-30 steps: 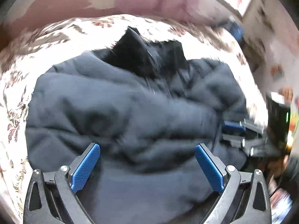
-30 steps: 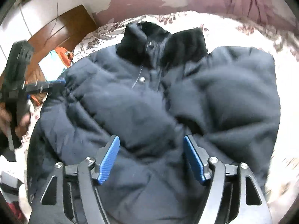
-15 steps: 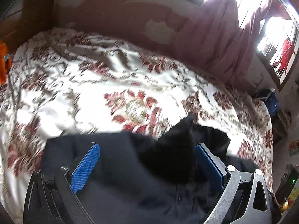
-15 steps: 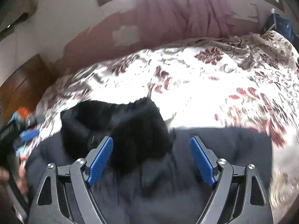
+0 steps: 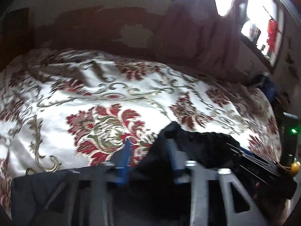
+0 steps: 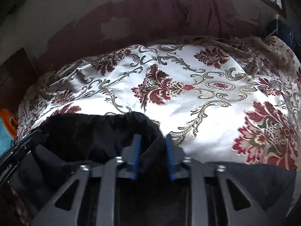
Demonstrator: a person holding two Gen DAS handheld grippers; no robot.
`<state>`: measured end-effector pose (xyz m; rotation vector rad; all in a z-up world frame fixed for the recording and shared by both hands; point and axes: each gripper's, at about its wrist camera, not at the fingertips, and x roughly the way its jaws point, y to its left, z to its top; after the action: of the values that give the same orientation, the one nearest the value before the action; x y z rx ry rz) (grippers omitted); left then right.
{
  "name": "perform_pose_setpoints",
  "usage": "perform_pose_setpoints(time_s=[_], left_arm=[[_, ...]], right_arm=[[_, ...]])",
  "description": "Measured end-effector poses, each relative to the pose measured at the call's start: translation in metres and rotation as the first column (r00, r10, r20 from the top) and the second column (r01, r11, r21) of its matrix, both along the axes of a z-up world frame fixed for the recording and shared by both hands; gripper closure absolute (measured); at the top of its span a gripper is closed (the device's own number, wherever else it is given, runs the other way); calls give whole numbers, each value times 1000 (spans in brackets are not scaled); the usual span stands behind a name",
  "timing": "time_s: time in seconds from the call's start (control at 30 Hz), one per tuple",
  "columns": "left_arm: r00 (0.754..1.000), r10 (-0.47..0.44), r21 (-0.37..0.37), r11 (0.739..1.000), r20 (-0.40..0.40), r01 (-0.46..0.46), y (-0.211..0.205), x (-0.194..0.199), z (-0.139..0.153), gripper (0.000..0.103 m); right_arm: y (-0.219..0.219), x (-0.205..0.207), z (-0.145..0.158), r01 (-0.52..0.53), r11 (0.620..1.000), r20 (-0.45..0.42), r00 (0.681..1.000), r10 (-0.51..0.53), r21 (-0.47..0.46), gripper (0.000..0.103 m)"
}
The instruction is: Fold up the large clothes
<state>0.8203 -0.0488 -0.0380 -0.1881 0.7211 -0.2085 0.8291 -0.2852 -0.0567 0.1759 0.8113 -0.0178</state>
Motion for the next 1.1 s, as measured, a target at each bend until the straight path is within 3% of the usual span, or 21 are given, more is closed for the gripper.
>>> perform_pose_setpoints(time_s=[0.1,0.23,0.4,0.57,0.67,0.8,0.9,1.0,1.07,1.1], left_arm=[[998,-56,96,994,21,53,-12,-14,9,96],[992,-123,154,981,21,119,-7,-45,20,97],[988,-140,150,977,-72,149,15,-78,19,98],[953,-159,257,940,-257,226,6,-97,-24,98],[936,-139,262,937,-323,230,4,-91,-47,98],[947,-136,362,901,-293,241,-11,-95,-57,98],[956,-156,328,915,-247,234,-4,-102,-47,97],[962,-184,254,939,-201,233,9,-114,-30,95],[965,-207,227,944,-159,240,17,-124,-17,95],[968,-212,218,947,-137,238,19,-129,-11,95]], right_arm=[[-11,-23,12,-42,999,-8,999,42,10,90],[-28,-60,23,-92,996,2,996,92,-15,97],[-27,-98,17,-196,973,-44,980,192,-121,99],[-22,-109,-29,-273,940,-175,955,240,-204,100],[-15,-107,-51,-273,934,-184,955,233,-232,100],[-13,-109,-53,-266,933,-148,961,235,-243,99],[-25,-119,-37,-265,952,-98,963,252,-152,97],[-39,-131,-21,-270,960,-76,961,265,-78,87],[-49,-140,-5,-262,965,-21,965,261,-33,63],[-54,-142,6,-256,967,24,966,256,7,59]])
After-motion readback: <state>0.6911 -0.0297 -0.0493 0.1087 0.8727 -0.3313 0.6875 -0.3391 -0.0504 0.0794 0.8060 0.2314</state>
